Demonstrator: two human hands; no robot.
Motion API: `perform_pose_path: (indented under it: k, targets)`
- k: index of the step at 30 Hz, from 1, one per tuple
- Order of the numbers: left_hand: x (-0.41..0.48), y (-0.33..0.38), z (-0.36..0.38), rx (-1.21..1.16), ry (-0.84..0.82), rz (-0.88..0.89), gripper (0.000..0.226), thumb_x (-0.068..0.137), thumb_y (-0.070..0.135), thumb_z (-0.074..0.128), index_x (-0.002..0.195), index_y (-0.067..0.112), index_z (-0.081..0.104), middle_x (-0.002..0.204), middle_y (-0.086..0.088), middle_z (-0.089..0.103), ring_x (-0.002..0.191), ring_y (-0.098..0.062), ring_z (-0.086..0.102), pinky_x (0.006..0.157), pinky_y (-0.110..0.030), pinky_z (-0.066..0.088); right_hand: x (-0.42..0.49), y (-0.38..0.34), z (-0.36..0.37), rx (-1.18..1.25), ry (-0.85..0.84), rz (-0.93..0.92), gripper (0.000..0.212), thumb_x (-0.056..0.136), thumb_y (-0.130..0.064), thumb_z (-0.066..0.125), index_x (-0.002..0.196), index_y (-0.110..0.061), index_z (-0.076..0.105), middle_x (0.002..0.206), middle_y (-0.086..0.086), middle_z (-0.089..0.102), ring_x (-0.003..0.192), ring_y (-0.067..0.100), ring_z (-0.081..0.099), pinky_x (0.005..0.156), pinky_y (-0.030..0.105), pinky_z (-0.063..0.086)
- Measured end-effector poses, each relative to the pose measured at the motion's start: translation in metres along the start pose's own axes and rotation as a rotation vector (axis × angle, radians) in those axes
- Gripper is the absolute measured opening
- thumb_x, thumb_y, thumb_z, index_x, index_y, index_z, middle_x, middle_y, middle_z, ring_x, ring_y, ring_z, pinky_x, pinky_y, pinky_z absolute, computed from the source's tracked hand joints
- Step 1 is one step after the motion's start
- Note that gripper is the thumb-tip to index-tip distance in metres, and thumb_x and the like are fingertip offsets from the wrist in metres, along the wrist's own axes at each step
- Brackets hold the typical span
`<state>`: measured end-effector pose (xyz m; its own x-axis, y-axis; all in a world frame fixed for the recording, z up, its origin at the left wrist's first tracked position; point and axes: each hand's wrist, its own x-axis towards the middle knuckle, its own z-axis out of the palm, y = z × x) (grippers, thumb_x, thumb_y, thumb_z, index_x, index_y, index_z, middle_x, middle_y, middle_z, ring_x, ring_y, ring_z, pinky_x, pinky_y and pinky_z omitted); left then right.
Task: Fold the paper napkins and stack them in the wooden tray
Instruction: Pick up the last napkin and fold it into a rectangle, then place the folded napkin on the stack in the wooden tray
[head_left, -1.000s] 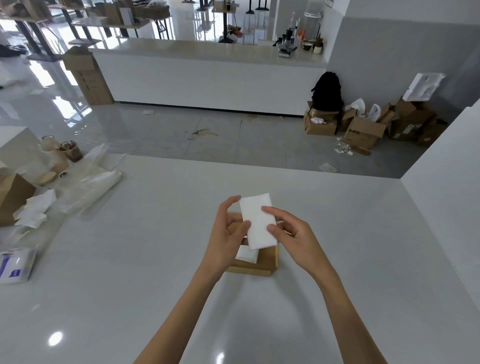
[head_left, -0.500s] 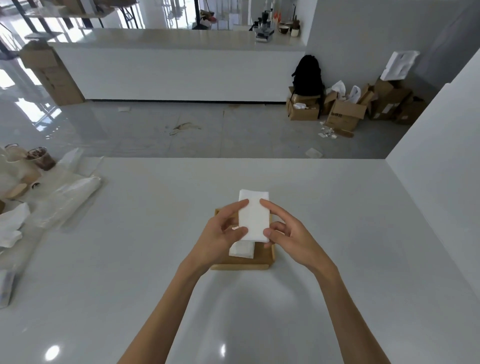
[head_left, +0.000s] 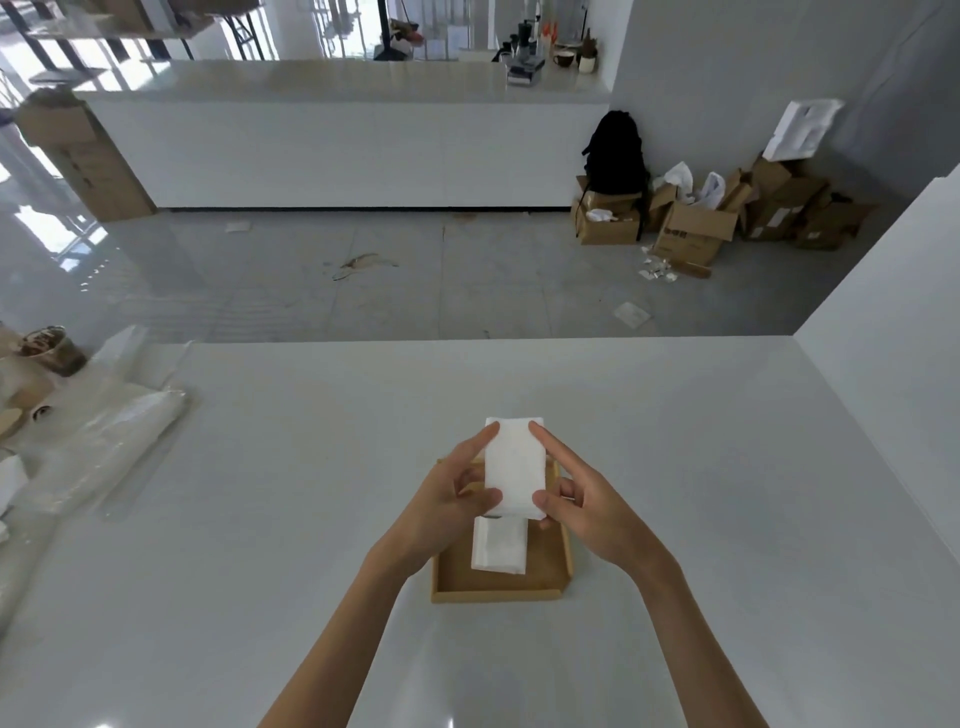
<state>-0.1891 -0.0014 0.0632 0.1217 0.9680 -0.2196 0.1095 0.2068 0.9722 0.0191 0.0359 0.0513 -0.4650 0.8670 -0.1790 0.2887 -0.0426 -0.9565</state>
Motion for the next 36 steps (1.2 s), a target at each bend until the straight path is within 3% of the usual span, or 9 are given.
perform_pose_path:
  k: [6, 10, 15, 18, 21, 24, 27, 32, 36]
  targets:
    - [0.015, -0.010, -0.002, -0.025, 0.024, 0.015, 0.074, 0.098, -0.002, 0.057, 0.154, 0.037, 0.029, 0.127, -0.014, 0.065, 0.116, -0.029, 0.064, 0.093, -0.033, 0.057, 0.018, -0.005, 0.000, 0.040, 0.054, -0.024, 0.069, 0.098, -0.004, 0.055, 0.143, -0.054, 0.041, 0.111, 0.043, 0.048, 0.089, 0.050, 0.053, 0.083, 0.036, 0.061]
    - [0.028, -0.036, 0.003, -0.026, 0.073, -0.013, 0.073, 0.096, -0.004, 0.058, 0.147, 0.043, 0.034, 0.137, -0.015, 0.053, 0.119, -0.031, 0.059, 0.084, -0.030, 0.060, 0.026, 0.018, 0.011, 0.054, 0.160, 0.022, 0.060, 0.097, 0.003, 0.051, 0.135, -0.043, 0.055, 0.082, 0.018, 0.055, 0.069, 0.016, 0.055, 0.074, 0.025, 0.056]
    - [0.040, -0.103, 0.016, 0.027, 0.012, -0.191, 0.077, 0.092, -0.008, 0.056, 0.152, 0.033, 0.031, 0.151, -0.009, 0.041, 0.122, -0.029, 0.057, 0.075, -0.026, 0.060, 0.025, 0.093, 0.040, 0.040, 0.159, 0.195, 0.062, 0.095, 0.010, 0.049, 0.142, -0.030, 0.051, 0.136, 0.005, 0.058, 0.093, 0.022, 0.062, 0.082, 0.035, 0.059]
    - [0.044, -0.143, 0.022, 0.072, -0.039, -0.210, 0.080, 0.087, -0.002, 0.059, 0.149, 0.036, 0.027, 0.163, -0.002, 0.024, 0.134, -0.030, 0.046, 0.097, -0.039, 0.055, 0.021, 0.134, 0.056, -0.005, 0.149, 0.243, 0.062, 0.094, 0.011, 0.048, 0.146, -0.023, 0.047, 0.152, -0.003, 0.043, 0.118, 0.019, 0.061, 0.090, 0.043, 0.058]
    - [0.053, -0.172, 0.025, 0.159, -0.084, -0.248, 0.084, 0.088, -0.010, 0.054, 0.153, 0.034, 0.022, 0.167, 0.000, 0.015, 0.143, -0.030, 0.037, 0.113, -0.043, 0.042, 0.028, 0.167, 0.065, -0.112, 0.131, 0.264, 0.063, 0.095, 0.004, 0.051, 0.149, -0.026, 0.042, 0.155, -0.007, 0.036, 0.140, 0.015, 0.042, 0.107, 0.046, 0.047]
    - [0.063, -0.185, 0.028, 0.282, -0.105, -0.321, 0.087, 0.090, -0.015, 0.049, 0.159, 0.022, 0.013, 0.168, 0.003, 0.010, 0.155, -0.022, 0.013, 0.121, -0.029, 0.023, 0.036, 0.178, 0.073, -0.194, 0.122, 0.294, 0.062, 0.097, 0.001, 0.049, 0.152, -0.024, 0.037, 0.155, -0.012, 0.031, 0.143, 0.011, 0.036, 0.110, 0.043, 0.045]
    - [0.072, -0.193, 0.031, 0.427, -0.111, -0.336, 0.088, 0.091, -0.012, 0.043, 0.161, 0.025, 0.005, 0.169, 0.009, 0.004, 0.152, -0.023, 0.015, 0.109, -0.021, 0.015, 0.043, 0.182, 0.077, -0.325, 0.121, 0.314, 0.062, 0.098, 0.000, 0.046, 0.155, -0.023, 0.032, 0.160, -0.010, 0.028, 0.144, 0.005, 0.030, 0.112, 0.035, 0.043]
    - [0.077, -0.194, 0.042, 0.561, -0.106, -0.353, 0.083, 0.092, -0.010, 0.035, 0.160, 0.027, 0.003, 0.168, 0.014, -0.001, 0.135, -0.025, 0.026, 0.097, -0.024, 0.031, 0.049, 0.199, 0.092, -0.519, 0.086, 0.340, 0.066, 0.098, -0.005, 0.045, 0.158, -0.021, 0.021, 0.160, -0.002, 0.020, 0.139, 0.017, 0.043, 0.095, 0.037, 0.055]
    - [0.076, -0.200, 0.046, 0.604, -0.048, -0.373, 0.087, 0.090, -0.003, 0.038, 0.159, 0.037, 0.004, 0.169, 0.007, -0.003, 0.138, -0.031, 0.025, 0.097, -0.037, 0.042, 0.048, 0.210, 0.099, -0.618, 0.094, 0.386, 0.077, 0.094, -0.021, 0.055, 0.156, -0.035, 0.012, 0.153, 0.006, 0.017, 0.121, 0.026, 0.056, 0.089, 0.048, 0.057]
